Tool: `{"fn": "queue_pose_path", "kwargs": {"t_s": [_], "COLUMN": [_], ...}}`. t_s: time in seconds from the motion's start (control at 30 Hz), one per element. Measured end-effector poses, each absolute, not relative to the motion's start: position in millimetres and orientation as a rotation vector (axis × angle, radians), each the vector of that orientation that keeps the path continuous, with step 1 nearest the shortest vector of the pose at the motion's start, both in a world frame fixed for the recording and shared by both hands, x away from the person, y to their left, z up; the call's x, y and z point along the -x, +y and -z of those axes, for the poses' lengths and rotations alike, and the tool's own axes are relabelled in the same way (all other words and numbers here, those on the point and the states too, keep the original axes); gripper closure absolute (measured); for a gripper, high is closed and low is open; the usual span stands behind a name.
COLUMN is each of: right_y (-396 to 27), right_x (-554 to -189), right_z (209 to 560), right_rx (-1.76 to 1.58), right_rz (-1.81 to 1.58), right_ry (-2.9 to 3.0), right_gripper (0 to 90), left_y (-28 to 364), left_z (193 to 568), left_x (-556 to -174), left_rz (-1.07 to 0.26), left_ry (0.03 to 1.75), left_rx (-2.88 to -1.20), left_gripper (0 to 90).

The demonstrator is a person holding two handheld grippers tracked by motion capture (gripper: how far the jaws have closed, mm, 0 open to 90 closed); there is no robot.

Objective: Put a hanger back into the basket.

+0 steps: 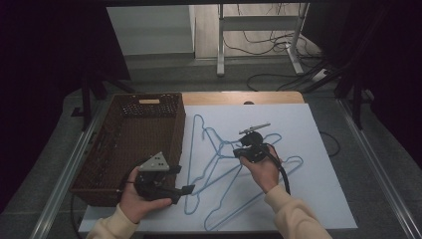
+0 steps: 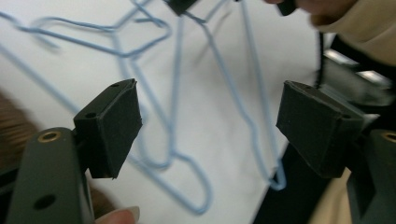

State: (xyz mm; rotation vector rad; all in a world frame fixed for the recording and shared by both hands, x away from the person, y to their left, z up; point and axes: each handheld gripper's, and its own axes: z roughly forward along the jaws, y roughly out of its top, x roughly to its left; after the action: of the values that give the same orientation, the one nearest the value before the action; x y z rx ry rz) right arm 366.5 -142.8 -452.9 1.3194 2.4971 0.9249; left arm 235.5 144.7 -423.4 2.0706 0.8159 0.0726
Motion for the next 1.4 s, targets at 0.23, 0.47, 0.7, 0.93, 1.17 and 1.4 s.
{"fn": "queue_pose_path", "kwargs": {"t_s": [0.23,0.47,0.7,0.93,1.17,1.4], "right_y": [-145,-145,-144,-142,-141,-138], "right_x": [-363,-359,-354,-349,-344,-340], "right_z": [443,432,423,412,406,402], "right_rx": [-1.313,-1.292,-1.284,-1.265,-1.253,-1.243], "right_rz": [-0.963,-1.003,-1.044,-1.096,-1.137,-1.166], "right_ry": [2.484,2.465,2.446,2.419,2.411,2.409], "right_gripper": [86.4,86.4,86.4,86.4,86.4,86.4], "left_y": [124,110,94,72,62,58], "left_z": [425,433,440,451,458,464], "left_x": [-245,-258,-269,-277,-280,-281], "left_rz": [-0.006,0.053,0.111,0.179,0.23,0.247], "left_ry": [0.805,0.806,0.82,0.827,0.822,0.837], "left_rx": [-2.071,-2.077,-2.089,-2.131,-2.134,-2.14], "left_gripper": [22.2,23.3,24.8,30.9,36.9,53.0]}}
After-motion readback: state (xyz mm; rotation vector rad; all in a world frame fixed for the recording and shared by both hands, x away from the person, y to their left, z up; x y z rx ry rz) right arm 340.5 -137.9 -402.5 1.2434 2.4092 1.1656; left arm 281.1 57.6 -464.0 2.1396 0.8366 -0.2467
